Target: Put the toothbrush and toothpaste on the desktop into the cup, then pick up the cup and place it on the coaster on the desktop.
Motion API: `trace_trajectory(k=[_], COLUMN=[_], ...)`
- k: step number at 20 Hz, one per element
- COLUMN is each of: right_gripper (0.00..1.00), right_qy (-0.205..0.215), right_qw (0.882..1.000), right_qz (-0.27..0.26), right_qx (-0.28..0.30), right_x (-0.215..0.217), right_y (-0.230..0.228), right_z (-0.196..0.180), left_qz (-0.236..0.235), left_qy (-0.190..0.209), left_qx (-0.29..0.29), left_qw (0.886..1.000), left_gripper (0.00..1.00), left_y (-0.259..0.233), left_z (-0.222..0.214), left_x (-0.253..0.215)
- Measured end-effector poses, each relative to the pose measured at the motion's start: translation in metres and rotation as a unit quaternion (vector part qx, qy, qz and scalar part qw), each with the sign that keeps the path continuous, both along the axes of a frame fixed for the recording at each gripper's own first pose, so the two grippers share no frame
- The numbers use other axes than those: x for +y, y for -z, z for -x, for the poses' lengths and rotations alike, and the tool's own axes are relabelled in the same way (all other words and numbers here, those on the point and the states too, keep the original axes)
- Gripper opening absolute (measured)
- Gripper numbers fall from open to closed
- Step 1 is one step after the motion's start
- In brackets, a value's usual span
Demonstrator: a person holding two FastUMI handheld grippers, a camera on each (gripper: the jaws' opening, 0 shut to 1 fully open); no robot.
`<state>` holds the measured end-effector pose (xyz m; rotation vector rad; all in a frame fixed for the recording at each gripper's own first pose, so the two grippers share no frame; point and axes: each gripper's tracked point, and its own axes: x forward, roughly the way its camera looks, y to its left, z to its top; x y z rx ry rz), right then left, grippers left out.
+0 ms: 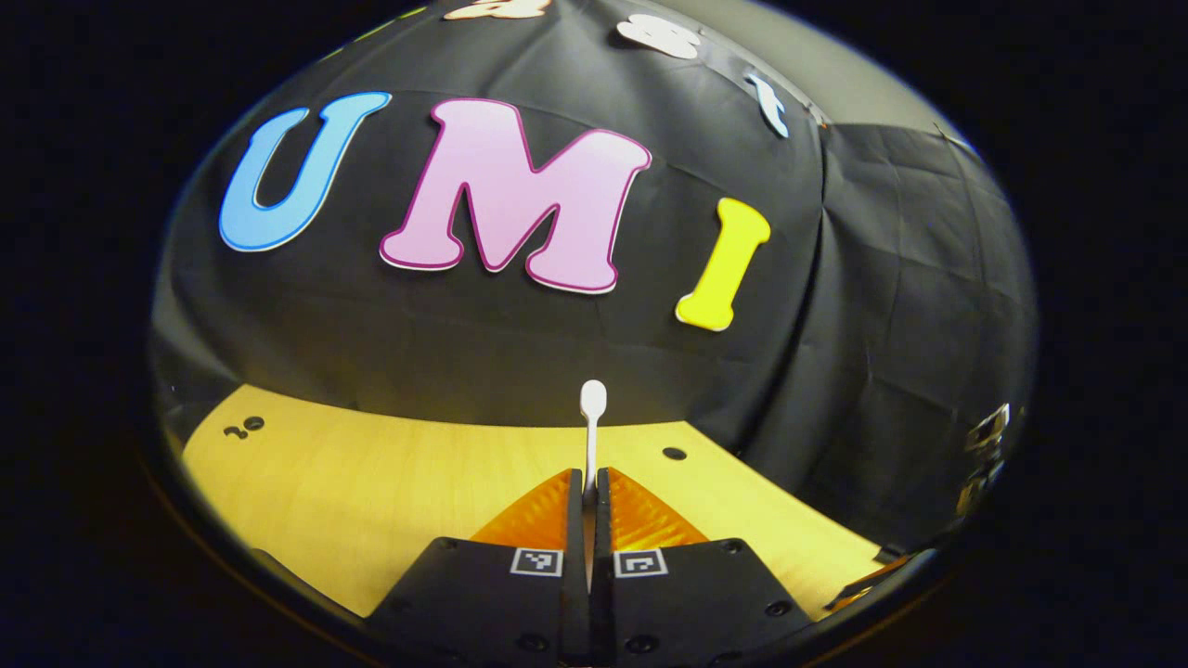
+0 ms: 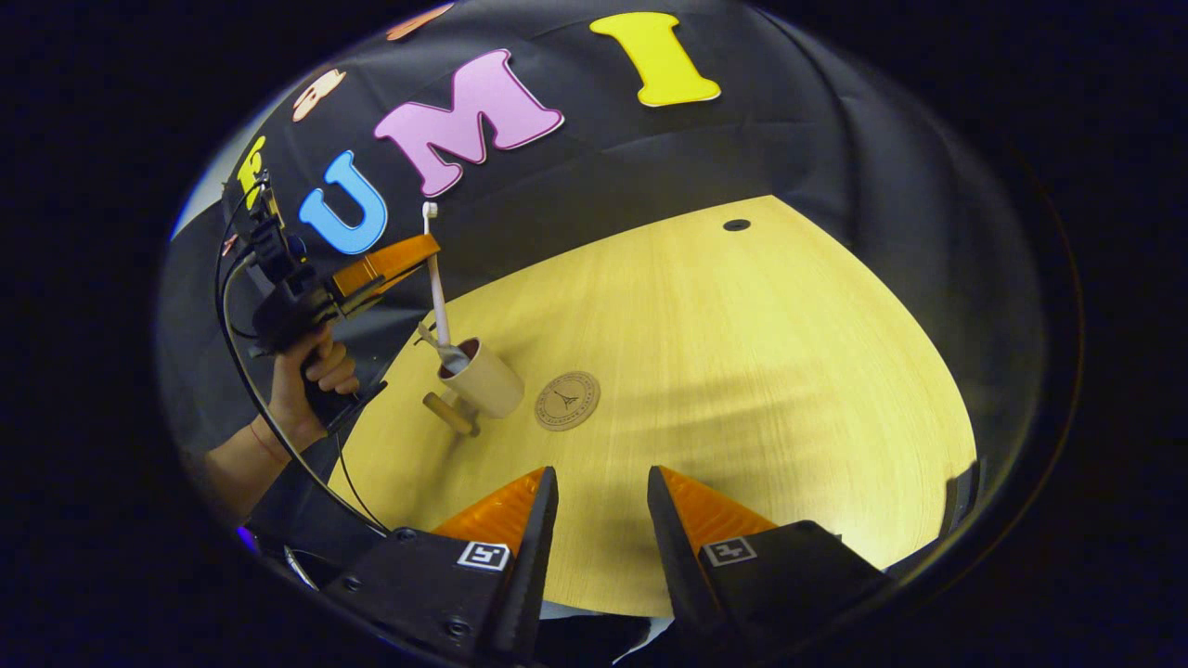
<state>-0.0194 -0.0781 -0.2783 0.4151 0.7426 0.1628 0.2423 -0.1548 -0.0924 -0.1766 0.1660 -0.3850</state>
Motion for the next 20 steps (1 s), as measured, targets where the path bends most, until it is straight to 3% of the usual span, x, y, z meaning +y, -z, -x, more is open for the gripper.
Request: trace_trajectory(k=[6,14,16,18,20], right_gripper=[0.60,0.60,0.60,0.60,0.60], right_qy=[0.012,0.024,0.029,0.031,0.029], right_qw=[1.000,1.000,0.999,0.999,1.000], right_qz=[0.011,0.012,0.010,0.009,0.007], right_qx=[0.005,0.014,0.013,0.011,0.007], right_x=[-0.007,-0.011,-0.015,-0.018,-0.019], right_y=[0.001,0.001,0.001,-0.001,-0.002], right_z=[0.012,0.017,0.017,0.016,0.011], left_qz=[-0.006,-0.012,-0.014,-0.023,-0.026], left_qy=[-0.014,-0.027,-0.019,-0.014,-0.007], left_qx=[0.005,0.001,0.000,0.005,0.010], left_qw=[1.000,1.000,1.000,1.000,1.000], left_gripper=[0.06,0.06,0.02,0.09,0.10], left_y=[0.032,0.063,0.063,0.066,0.068], left_z=[-0.021,-0.016,-0.010,-0.006,-0.001], left_x=[0.015,0.033,0.033,0.034,0.032])
